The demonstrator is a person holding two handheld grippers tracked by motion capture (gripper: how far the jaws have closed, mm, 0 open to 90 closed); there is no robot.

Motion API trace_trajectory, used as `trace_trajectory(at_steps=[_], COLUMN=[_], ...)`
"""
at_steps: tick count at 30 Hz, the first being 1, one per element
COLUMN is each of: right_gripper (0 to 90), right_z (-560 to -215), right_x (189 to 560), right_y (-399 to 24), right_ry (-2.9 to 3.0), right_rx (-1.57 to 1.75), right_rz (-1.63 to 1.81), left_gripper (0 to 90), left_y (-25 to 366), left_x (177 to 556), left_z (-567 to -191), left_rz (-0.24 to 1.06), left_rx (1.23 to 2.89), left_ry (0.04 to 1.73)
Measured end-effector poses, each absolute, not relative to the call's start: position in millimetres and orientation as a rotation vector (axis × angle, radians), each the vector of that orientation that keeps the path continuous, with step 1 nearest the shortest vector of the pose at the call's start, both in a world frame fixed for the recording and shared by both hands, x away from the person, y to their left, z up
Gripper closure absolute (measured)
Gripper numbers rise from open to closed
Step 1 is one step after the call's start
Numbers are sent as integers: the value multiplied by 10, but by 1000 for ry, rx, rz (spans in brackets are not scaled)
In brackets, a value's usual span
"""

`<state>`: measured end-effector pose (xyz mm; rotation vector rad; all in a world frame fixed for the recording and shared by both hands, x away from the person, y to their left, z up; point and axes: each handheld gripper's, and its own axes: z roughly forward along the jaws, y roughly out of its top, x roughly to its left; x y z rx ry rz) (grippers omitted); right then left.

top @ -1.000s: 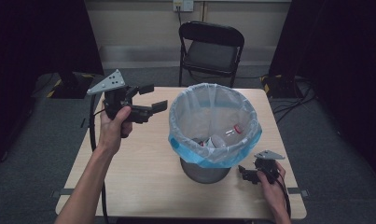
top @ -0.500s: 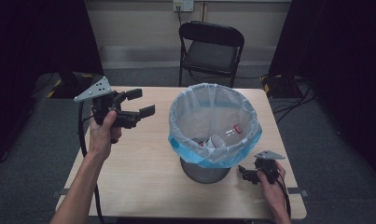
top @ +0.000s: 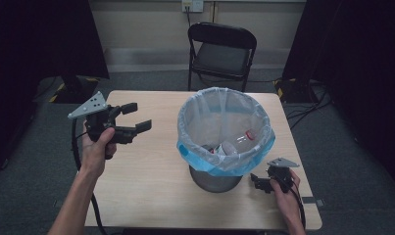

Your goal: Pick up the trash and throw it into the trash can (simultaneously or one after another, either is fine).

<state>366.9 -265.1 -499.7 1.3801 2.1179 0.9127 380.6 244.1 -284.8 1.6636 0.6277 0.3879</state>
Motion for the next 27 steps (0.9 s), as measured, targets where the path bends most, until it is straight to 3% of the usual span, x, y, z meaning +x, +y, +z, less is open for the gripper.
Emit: trace_trajectory(at_steps=[27], right_gripper=[116], right_z=[-4997], right_x=[3668], right_y=[-2650], right_ry=[2117], right_rx=[1381], right_rz=[913], left_gripper=[160], left_y=[2760], left_x=[3634], left_z=[-3614], left_rz=[390], left_rx=[1772], left_ry=[782])
